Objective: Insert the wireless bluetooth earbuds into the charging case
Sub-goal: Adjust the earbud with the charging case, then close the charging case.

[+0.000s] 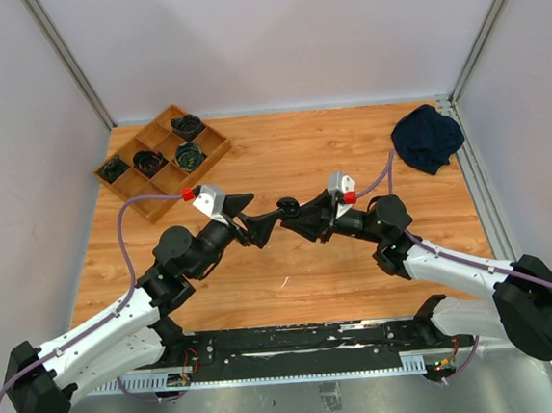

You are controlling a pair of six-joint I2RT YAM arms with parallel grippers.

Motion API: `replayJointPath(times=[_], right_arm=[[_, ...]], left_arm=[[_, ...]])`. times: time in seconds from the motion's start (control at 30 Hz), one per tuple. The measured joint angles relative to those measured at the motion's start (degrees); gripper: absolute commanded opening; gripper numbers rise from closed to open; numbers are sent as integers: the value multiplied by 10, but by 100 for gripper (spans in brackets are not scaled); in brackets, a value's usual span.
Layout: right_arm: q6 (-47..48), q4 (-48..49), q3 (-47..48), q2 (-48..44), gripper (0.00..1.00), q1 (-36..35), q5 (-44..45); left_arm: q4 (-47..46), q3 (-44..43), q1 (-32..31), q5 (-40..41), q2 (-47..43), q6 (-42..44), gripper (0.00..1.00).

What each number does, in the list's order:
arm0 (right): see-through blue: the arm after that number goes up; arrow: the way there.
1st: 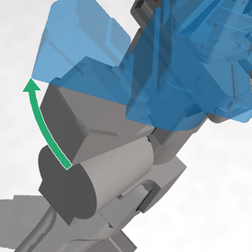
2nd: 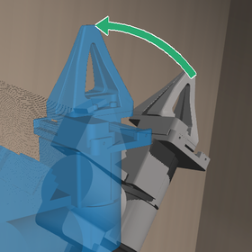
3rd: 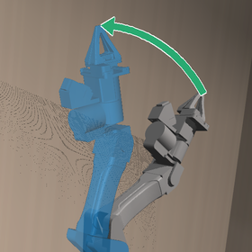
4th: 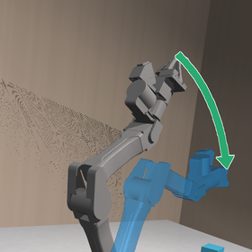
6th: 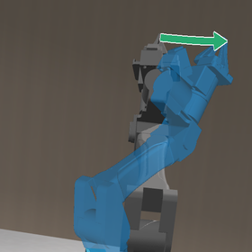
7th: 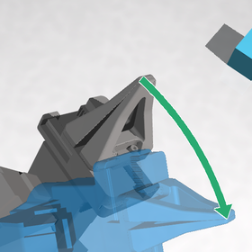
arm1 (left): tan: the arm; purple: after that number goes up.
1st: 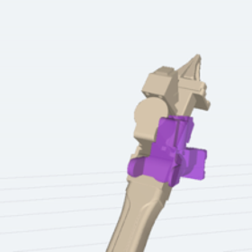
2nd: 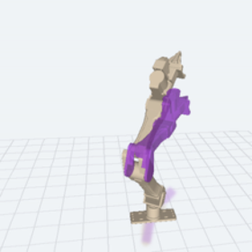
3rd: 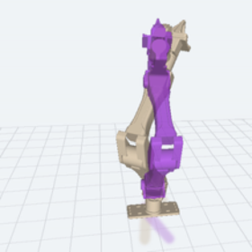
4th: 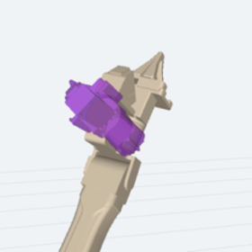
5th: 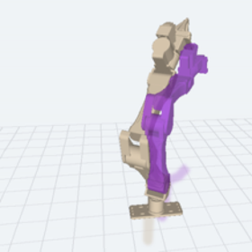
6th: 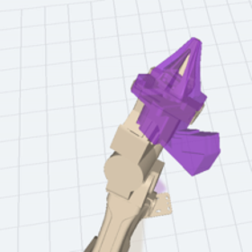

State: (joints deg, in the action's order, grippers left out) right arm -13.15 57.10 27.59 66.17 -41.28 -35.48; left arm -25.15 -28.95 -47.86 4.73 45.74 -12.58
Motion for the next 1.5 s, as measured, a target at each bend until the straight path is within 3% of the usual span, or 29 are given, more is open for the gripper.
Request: replayJointPath(times=[0.4, 0.7, 0.9, 1.5], right_arm=[[18, -35, 0, -9, 14, 0, -1], [26, -69, 2, -5, 13, 8, -36], [20, -84, 24, 10, 13, 9, -65], [-33, -64, 40, 63, 13, 20, -113]], left_arm=[[58, -7, 25, -9, -21, -19, 89], [91, -51, 119, -195, 3, -80, 90], [90, -60, 148, -315, 57, -133, 90], [4, -61, 160, -473, 139, -242, 74]])
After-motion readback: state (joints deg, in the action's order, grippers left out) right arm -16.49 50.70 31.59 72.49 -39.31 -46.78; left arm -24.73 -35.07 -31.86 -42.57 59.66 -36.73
